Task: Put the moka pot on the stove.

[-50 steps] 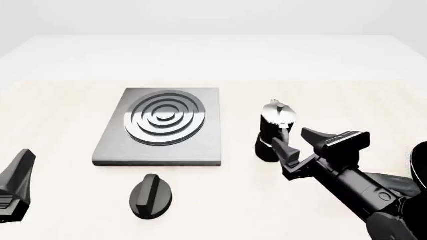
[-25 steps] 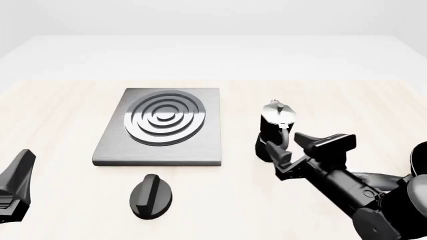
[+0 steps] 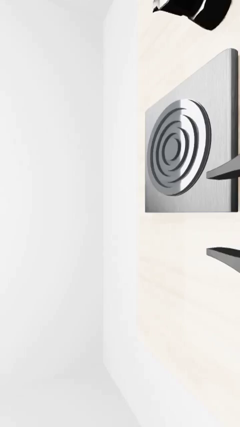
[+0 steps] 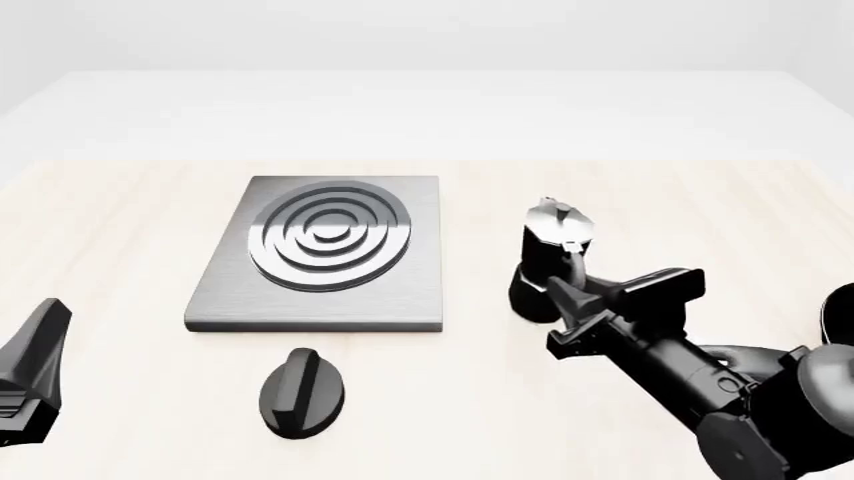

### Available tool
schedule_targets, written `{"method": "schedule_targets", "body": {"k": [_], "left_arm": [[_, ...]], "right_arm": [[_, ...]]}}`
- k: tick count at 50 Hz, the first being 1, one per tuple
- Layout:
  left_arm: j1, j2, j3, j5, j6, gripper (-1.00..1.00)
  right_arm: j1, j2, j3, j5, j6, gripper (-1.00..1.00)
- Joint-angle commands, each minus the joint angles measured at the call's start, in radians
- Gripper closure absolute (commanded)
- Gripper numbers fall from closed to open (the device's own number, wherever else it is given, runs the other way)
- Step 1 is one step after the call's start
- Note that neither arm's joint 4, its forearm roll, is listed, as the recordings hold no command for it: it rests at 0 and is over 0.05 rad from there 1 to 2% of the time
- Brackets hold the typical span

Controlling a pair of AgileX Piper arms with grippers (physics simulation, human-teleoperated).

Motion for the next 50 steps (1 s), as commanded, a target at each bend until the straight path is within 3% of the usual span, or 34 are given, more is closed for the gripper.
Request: {"method": "schedule_targets", "body": {"k": [1,6,22,50], "left_arm": [[0.000,0.000,0.000,0.000,0.000,-1.00],[0.000,0.000,0.000,0.000,0.000,-1.00],[0.000,0.000,0.000,0.000,0.000,-1.00],[0.000,0.000,0.000,0.000,0.000,-1.00]], "right_arm": [[0.005,-0.066,0.024,0.029,-0.003,1.00],[-0.013,-0.171,0.043,0.081,-0.033,1.00],[-0.029,-0.308,0.032,0.180,-0.092,1.00],[-0.012,-0.479,-0.056,0.365,-0.115,1.00]]}}
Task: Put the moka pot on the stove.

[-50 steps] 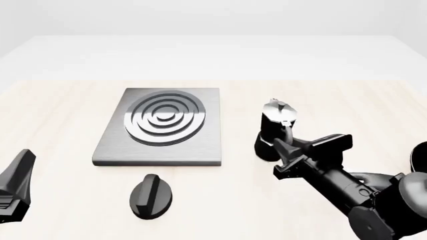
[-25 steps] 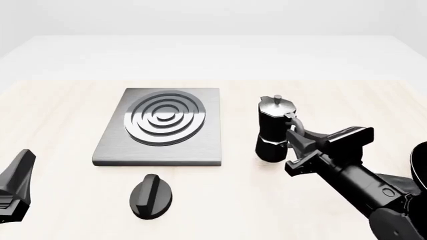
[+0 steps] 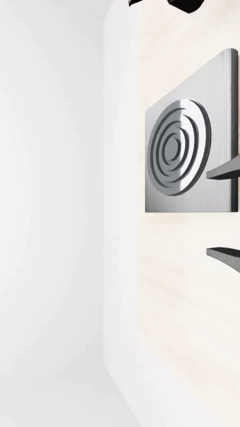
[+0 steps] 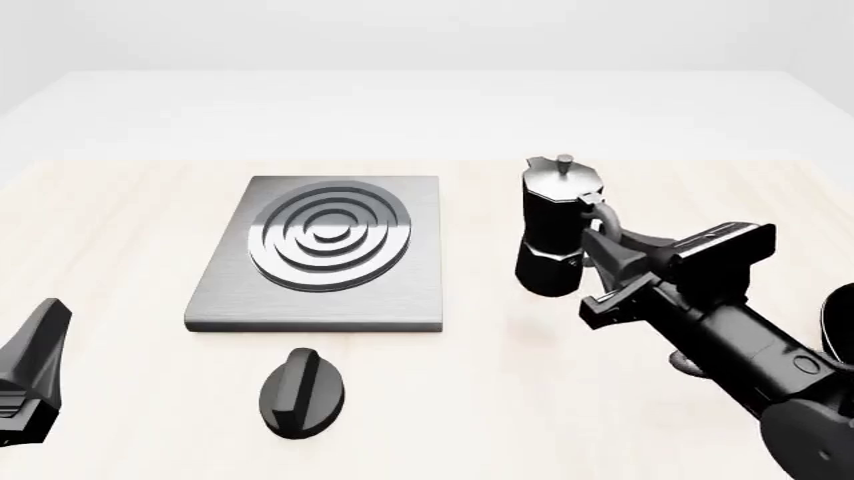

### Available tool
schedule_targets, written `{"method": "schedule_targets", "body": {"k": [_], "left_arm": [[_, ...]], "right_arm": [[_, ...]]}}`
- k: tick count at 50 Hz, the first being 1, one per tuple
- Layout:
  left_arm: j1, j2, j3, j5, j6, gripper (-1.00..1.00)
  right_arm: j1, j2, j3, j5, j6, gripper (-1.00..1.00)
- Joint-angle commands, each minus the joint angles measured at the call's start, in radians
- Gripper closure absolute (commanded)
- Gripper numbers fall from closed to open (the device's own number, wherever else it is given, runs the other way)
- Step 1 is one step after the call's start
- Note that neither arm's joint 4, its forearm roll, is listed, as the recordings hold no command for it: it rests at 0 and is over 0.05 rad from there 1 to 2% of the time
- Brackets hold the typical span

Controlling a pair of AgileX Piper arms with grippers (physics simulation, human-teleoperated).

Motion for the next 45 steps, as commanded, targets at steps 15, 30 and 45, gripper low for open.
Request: {"method": "schedule_targets", "body": {"k": [15,30,45], "left_arm": [[0.000,0.000,0.000,0.000,0.000,-1.00],[0.000,0.000,0.000,0.000,0.000,-1.00],[0.000,0.000,0.000,0.000,0.000,-1.00]], "right_arm": [[0.029,-0.173,-0.111,0.208,-0.010,1.00],[0.050,-0.134,-0.181,0.235,-0.019,1.00],[0.072,-0.073,-0.262,0.243,-0.017,1.00]]}}
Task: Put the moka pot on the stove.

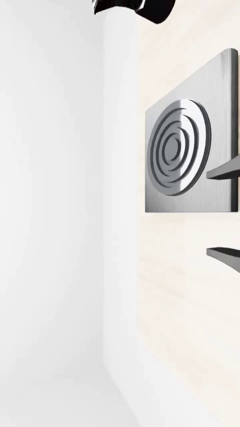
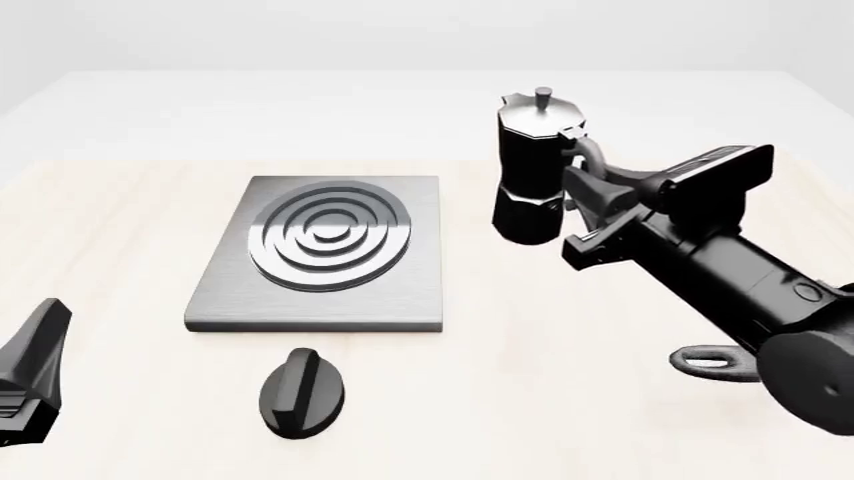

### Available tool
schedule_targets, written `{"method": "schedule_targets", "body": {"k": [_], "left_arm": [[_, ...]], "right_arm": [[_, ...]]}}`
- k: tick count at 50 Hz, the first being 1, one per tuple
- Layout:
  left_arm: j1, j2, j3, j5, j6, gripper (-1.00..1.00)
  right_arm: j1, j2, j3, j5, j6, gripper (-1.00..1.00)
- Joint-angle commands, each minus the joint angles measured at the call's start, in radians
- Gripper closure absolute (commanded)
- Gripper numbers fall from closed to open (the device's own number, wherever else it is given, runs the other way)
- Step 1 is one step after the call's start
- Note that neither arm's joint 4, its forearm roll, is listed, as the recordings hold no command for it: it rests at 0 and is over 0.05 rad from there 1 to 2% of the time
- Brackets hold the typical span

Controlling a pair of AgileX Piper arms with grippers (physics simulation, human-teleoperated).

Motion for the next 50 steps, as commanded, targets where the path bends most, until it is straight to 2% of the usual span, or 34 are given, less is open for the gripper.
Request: {"method": "schedule_targets", "body": {"k": [1,50], "left_arm": [[0.000,0.000,0.000,0.000,0.000,-1.00],[0.000,0.000,0.000,0.000,0.000,-1.00]], "right_arm": [[0.017,0.031,-0.068,0.008,0.006,1.00],[0.132,0.258,-0.328,-0.010,0.050,1.00]]}}
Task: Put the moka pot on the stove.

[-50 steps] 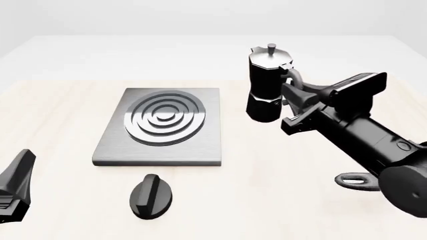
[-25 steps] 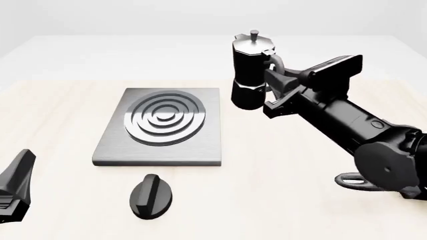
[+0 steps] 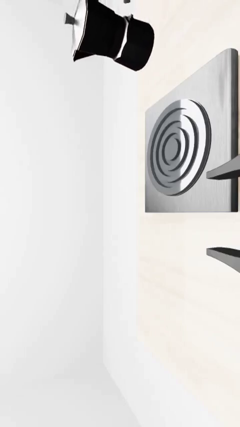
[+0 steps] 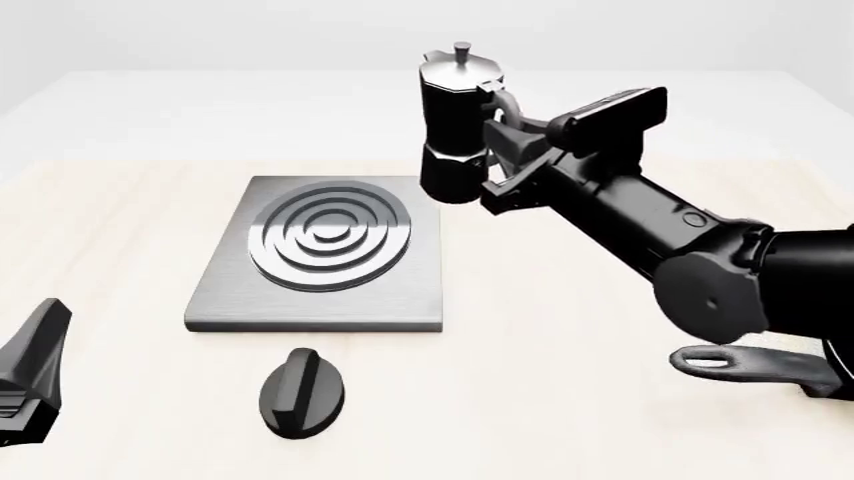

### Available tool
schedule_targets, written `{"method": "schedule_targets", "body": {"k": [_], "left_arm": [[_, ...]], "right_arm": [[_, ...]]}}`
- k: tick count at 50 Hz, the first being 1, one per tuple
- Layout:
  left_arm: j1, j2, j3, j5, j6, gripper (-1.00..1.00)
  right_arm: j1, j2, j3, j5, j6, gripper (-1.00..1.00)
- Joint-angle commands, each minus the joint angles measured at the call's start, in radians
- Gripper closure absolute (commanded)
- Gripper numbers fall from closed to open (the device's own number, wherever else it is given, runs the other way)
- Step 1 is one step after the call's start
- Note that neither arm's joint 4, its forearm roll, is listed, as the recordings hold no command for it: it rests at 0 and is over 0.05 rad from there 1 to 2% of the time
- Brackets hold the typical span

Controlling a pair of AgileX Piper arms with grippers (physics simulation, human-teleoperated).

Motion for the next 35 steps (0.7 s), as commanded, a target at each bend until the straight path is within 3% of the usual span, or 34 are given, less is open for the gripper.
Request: {"method": "schedule_targets", "body": {"k": [1,35], "left_arm": [[0.000,0.000,0.000,0.000,0.000,-1.00],[0.000,0.000,0.000,0.000,0.000,-1.00]], "right_arm": [[0.023,0.042,-0.070,-0.003,0.017,1.00],[0.079,0.231,-0.248,-0.023,0.031,1.00]]}}
